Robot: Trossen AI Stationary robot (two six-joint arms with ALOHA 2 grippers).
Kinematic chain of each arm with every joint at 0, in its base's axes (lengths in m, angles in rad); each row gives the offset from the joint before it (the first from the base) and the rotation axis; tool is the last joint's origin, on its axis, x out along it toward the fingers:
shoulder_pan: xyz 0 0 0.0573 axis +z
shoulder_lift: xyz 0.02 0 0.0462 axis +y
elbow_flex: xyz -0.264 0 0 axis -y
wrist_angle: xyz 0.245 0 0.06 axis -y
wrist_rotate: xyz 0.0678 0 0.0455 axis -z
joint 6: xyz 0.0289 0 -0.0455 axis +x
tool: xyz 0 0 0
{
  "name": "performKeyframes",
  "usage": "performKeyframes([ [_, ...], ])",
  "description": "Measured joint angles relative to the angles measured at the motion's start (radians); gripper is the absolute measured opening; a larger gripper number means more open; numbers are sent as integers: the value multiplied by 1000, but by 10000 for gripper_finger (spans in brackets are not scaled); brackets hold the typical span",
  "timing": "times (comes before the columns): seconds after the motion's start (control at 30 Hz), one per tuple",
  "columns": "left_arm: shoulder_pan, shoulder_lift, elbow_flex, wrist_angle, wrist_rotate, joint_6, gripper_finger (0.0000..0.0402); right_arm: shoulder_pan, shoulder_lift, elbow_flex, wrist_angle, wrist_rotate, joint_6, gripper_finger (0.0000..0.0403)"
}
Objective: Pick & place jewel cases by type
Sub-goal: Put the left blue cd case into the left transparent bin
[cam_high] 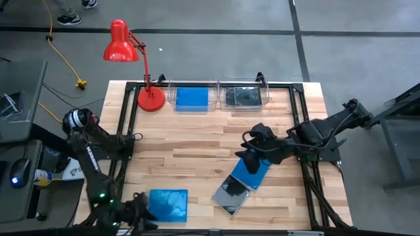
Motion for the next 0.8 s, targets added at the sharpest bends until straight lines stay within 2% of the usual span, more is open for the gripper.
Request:
performKeyframes([
  [0.1, -89, 0, -1, -200, -13, -262, 182, 9, 8, 0, 70, 37, 4, 220],
  [0.17, -132, 0, -2, -284, 24, -344, 182, 15, 14, 0, 113, 33, 25, 220],
  [0.23, -134, 0, -2, -294, 65, -365, 182, 22, 27, 0, 160, 33, 30, 220],
  [0.37, -104, 1, -2, -310, 28, -342, 182, 42, 67, 0, 241, 36, 33, 220],
  [0.5, -69, 11, -2, -480, 118, -330, 182, 57, 117, 0, 308, 37, 50, 220],
  [0.57, -70, 13, -2, -559, 169, -285, 182, 60, 142, 0, 326, 34, 53, 220],
  [0.67, -72, 21, -3, -657, 215, -123, 182, 60, 175, 0, 362, 2, 53, 220],
  [0.8, -71, 21, -3, -691, 311, 203, 182, 60, 208, 0, 381, -53, 51, 220],
])
